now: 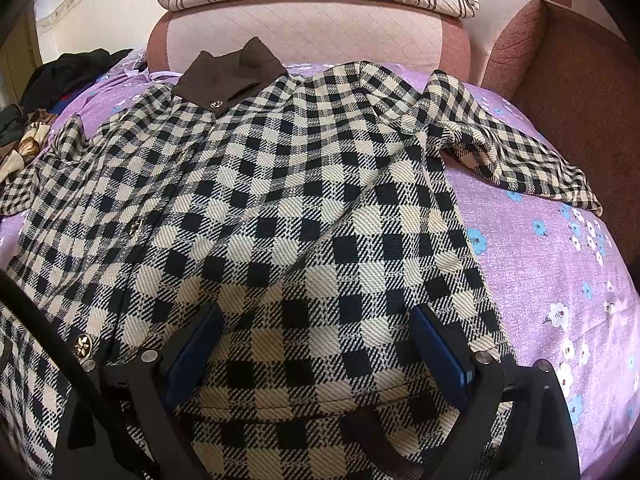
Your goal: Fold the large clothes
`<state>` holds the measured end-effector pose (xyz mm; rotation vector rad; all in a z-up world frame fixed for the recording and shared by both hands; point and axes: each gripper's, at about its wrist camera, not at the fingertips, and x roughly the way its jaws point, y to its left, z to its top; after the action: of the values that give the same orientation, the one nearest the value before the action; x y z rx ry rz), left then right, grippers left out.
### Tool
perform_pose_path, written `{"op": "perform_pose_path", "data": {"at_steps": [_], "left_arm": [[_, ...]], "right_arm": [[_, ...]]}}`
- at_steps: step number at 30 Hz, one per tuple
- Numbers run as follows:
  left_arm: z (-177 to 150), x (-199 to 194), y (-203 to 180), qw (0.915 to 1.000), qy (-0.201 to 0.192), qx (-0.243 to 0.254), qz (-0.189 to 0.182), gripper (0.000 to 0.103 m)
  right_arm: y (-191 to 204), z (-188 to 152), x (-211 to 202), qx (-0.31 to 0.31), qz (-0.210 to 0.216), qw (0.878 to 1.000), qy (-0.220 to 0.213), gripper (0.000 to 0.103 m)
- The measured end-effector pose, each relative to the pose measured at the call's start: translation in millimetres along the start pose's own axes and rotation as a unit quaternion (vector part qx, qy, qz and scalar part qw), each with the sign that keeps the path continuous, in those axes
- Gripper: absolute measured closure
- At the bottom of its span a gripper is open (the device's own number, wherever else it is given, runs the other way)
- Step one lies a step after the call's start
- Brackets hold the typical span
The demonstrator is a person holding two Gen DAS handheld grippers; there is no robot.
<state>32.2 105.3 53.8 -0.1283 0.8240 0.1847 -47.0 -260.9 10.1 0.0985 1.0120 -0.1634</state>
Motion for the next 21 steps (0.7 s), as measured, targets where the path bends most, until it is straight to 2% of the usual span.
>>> {"op": "perform_pose_path", "data": {"at_steps": [3, 6, 8, 10, 13, 15, 17, 19, 21], "left_arm": [[23.6, 3.2, 34.4, 0.9994, -0.008, -0.034, 0.005, 0.000], [43.9, 14.1, 74.7, 0.9969, -0.017, -0.068, 0.035, 0.000], [52.8, 25.1, 105.0, 0.9936, -0.014, -0.097, 0.055, 0.000], [58.2, 35.1, 135.1, 0.9892, -0.008, -0.134, 0.057, 0.000], [59.6, 61.5, 176.0, 0.9774, 0.029, -0.207, 0.029, 0.000], [56.1, 82.0, 196.0, 0.9634, 0.060, -0.261, -0.015, 0.000], [55.8, 94.8, 204.6, 0.9544, 0.073, -0.287, -0.041, 0.000], [64.1, 97.1, 197.6, 0.9613, 0.059, -0.266, -0.040, 0.000], [74.5, 109.0, 186.6, 0.9635, 0.067, -0.246, -0.081, 0.004]], "right_arm": [[-1.4, -2.2, -5.9, 0.003, 0.005, 1.000, -0.007, 0.006], [-3.1, -4.6, -12.3, 0.004, 0.009, 1.000, -0.015, 0.006], [-1.9, -5.9, -13.9, 0.003, 0.010, 1.000, -0.018, 0.006], [-0.5, -6.4, -14.5, 0.001, 0.009, 1.000, -0.022, 0.006], [0.7, -7.2, -12.8, -0.004, 0.006, 1.000, -0.023, 0.006], [2.0, -8.3, -10.5, -0.004, 0.004, 1.000, -0.020, 0.006], [1.5, -9.3, -8.5, -0.004, 0.005, 1.000, -0.017, 0.006], [1.0, -8.7, -4.5, -0.003, 0.005, 1.000, -0.011, 0.006], [1.0, -9.0, -3.1, -0.001, 0.006, 1.000, -0.010, 0.006]]}}
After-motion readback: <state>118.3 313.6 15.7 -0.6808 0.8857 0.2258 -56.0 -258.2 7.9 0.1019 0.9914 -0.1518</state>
